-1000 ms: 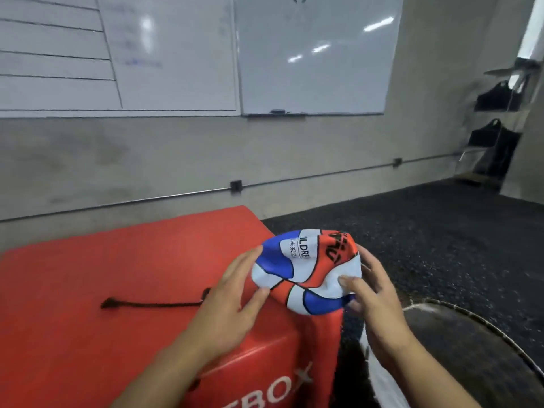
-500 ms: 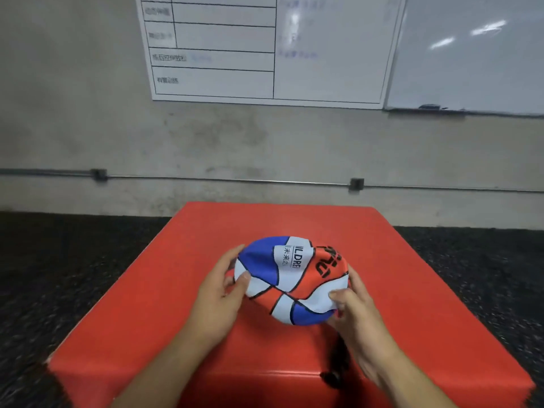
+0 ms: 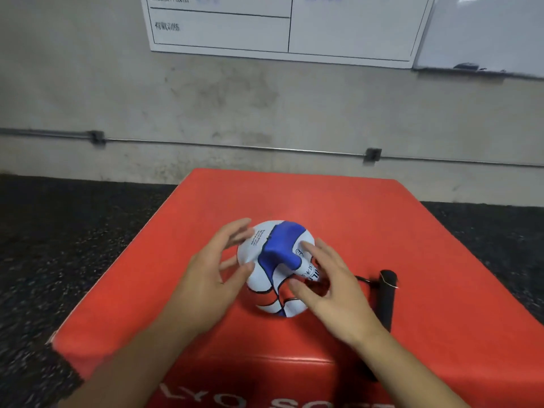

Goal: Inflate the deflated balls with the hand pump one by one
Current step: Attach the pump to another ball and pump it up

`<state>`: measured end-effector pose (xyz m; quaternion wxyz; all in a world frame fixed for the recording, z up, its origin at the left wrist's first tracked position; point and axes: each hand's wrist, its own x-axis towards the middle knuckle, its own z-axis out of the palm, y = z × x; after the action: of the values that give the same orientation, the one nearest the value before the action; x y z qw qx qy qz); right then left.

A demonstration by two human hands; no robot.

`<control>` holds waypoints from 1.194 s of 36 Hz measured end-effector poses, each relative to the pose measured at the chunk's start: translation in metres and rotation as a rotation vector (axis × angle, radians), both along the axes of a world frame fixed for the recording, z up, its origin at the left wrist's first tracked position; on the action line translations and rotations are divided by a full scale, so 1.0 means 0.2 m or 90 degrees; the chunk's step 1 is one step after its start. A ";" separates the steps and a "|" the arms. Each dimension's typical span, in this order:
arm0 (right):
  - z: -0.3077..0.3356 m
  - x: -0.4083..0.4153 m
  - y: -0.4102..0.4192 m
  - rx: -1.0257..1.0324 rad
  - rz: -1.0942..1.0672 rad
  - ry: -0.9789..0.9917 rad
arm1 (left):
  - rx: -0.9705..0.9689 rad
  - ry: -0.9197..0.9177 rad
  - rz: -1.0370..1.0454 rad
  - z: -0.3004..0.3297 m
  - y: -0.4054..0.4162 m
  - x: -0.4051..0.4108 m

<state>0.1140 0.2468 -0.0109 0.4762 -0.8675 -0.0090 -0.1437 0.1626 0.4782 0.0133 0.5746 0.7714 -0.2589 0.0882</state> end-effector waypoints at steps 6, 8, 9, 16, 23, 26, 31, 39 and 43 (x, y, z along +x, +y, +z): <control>0.05 -0.01 0.03 0.034 -0.001 -0.128 | 0.010 -0.029 -0.020 -0.02 -0.03 -0.05; 0.06 -0.02 0.03 0.036 0.007 -0.149 | 0.016 -0.037 -0.021 -0.01 -0.05 -0.06; 0.06 -0.02 0.02 0.041 0.008 -0.153 | 0.018 -0.040 -0.020 -0.01 -0.06 -0.06; 0.05 -0.04 -0.02 0.078 0.003 -0.130 | 0.099 -0.041 0.014 -0.01 -0.08 -0.02; 0.05 -0.09 -0.09 0.122 0.072 -0.080 | 0.095 -0.014 -0.065 -0.03 -0.16 -0.03; 0.06 -0.10 -0.13 0.185 0.123 -0.053 | 0.063 -0.009 -0.064 -0.03 -0.20 -0.03; 0.07 -0.05 -0.22 0.272 0.118 -0.002 | -0.019 0.035 -0.046 0.00 -0.25 -0.02; 0.01 0.13 -0.37 0.109 0.012 0.023 | 0.015 -0.048 0.083 0.04 -0.15 0.10; -0.07 0.23 -0.41 0.019 -0.046 0.055 | 0.008 -0.048 0.121 0.06 -0.06 0.15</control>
<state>0.1593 0.1649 -0.0247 0.4834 -0.8654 0.0453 -0.1235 0.1917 0.4662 0.0246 0.5488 0.7921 -0.2065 0.1697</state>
